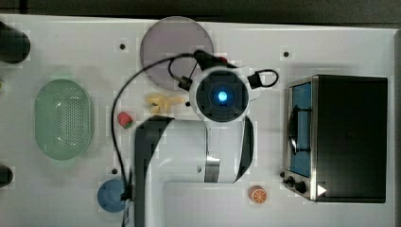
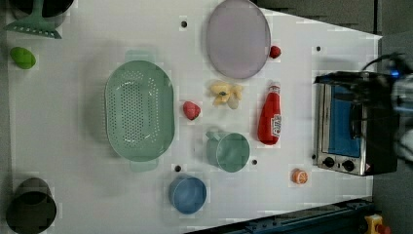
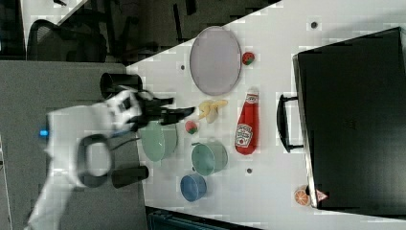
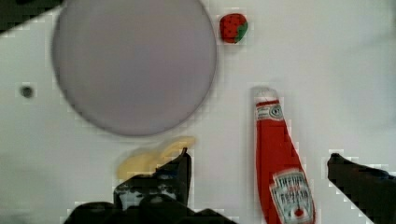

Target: Pick ketchup from plate and place it on table.

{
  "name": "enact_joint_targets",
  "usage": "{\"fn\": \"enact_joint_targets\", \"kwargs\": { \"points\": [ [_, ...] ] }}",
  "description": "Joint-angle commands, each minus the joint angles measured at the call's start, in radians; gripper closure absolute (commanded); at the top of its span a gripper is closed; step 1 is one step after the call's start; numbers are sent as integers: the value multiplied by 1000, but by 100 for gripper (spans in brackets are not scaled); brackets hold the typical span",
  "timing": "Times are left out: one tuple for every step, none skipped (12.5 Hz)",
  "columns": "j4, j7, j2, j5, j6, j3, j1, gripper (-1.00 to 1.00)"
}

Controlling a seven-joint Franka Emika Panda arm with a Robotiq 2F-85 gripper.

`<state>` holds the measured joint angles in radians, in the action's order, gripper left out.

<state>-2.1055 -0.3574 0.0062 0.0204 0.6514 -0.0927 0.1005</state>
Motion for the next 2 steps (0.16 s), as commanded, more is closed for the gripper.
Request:
{"fn": "enact_joint_targets", "kwargs": {
  "points": [
    [144, 251, -44, 5, -244, -7, -3, -100],
    [208, 283, -46, 3, -333, -7, -3, -100]
  ]
}}
